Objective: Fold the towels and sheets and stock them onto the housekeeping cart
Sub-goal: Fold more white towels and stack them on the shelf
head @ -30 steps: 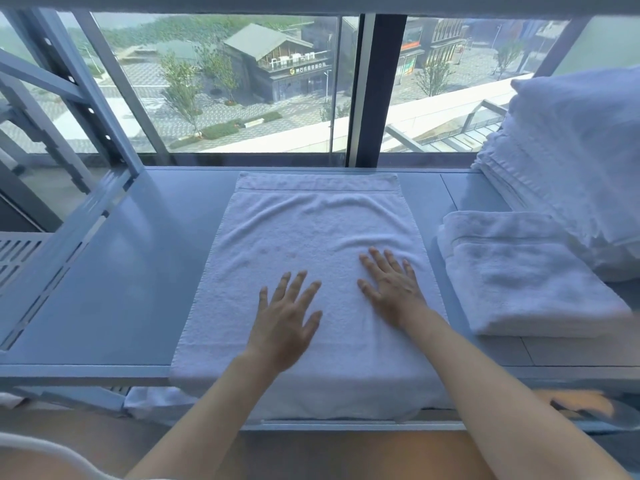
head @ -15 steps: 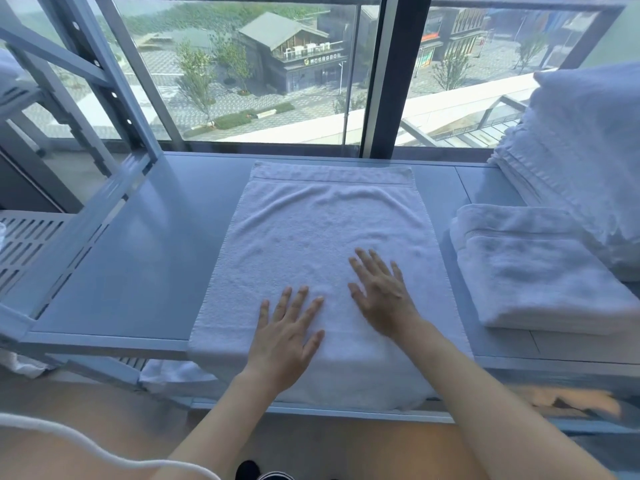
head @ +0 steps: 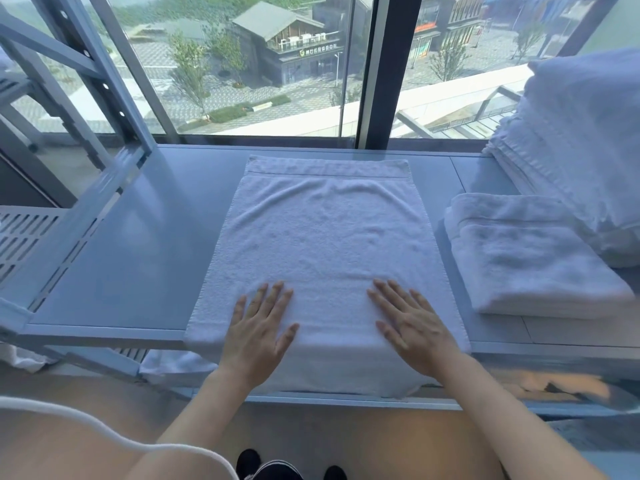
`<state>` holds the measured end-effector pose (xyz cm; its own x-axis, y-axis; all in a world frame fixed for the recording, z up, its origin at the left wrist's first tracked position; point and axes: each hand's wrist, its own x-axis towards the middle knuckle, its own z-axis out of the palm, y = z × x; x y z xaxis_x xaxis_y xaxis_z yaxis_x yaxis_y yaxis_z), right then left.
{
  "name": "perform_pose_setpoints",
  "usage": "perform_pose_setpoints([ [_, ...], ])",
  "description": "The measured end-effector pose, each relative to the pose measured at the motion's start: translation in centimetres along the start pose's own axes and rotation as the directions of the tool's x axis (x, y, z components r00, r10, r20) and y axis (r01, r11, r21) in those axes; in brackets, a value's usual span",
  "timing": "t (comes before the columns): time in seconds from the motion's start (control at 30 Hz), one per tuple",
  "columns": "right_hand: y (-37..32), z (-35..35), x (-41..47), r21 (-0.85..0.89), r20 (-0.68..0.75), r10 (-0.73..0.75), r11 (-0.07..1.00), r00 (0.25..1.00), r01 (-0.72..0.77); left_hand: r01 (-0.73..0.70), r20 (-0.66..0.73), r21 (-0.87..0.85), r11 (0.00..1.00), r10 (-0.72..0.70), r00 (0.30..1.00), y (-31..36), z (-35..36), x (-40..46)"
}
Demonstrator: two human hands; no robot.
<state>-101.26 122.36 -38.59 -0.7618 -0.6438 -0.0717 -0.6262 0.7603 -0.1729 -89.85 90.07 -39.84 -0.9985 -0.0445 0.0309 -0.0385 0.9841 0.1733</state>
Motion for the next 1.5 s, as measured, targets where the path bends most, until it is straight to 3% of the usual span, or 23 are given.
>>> perform_pose_setpoints([
  [0.13,2.7,-1.0,-2.1,0.013,0.028,0.036,0.999,0.999,-0.036,0.070,-0.053,-0.026,0.997,-0.071,0.996,-4.6,-1.0,-1.6],
  [0.3,2.9,-2.0,-2.9,0.096,0.029,-0.007,0.995,1.000,0.004,-0.051,-0.036,-0.032,0.998,0.050,0.998,-6.8,-1.7,-3.0],
  [0.47,3.0,-1.8,-3.0,-0.086,0.085,-0.067,0.993,0.994,0.075,-0.157,0.039,0.064,0.986,0.155,0.987,-7.9,-2.0,-3.5],
  [0.6,3.1,-1.1,-3.2,-0.168,0.093,-0.096,0.980,0.991,0.111,-0.160,0.070,0.115,0.980,0.153,0.986,-7.8,-2.3,-3.9],
  [0.77,1.5,-1.0,-4.4,-0.250,0.084,-0.060,0.965,0.995,0.079,-0.148,-0.061,0.066,0.987,0.152,0.987,-6.4,-2.8,-5.3],
  [0.93,-1.7,-1.7,-7.0,-0.142,-0.111,-0.060,0.989,0.992,0.044,-0.140,-0.244,0.037,0.989,0.145,0.959,-6.1,-4.6,-7.1],
  [1.07,-5.3,-3.0,-9.8,-0.166,-0.290,-0.083,0.986,0.953,0.036,-0.141,-0.296,0.046,0.989,0.148,0.944,-7.5,-7.1,-10.4],
  [1.3,-12.2,-4.8,-15.5,-0.064,-0.334,0.118,0.987,0.935,-0.147,-0.121,-0.367,-0.151,0.981,0.059,0.929,-10.5,-10.4,-18.0],
  [1.5,-15.6,-5.4,-20.8,-0.028,-0.416,0.198,0.973,0.888,-0.230,-0.149,-0.400,-0.171,0.974,0.070,0.914,-12.3,-13.0,-24.7],
])
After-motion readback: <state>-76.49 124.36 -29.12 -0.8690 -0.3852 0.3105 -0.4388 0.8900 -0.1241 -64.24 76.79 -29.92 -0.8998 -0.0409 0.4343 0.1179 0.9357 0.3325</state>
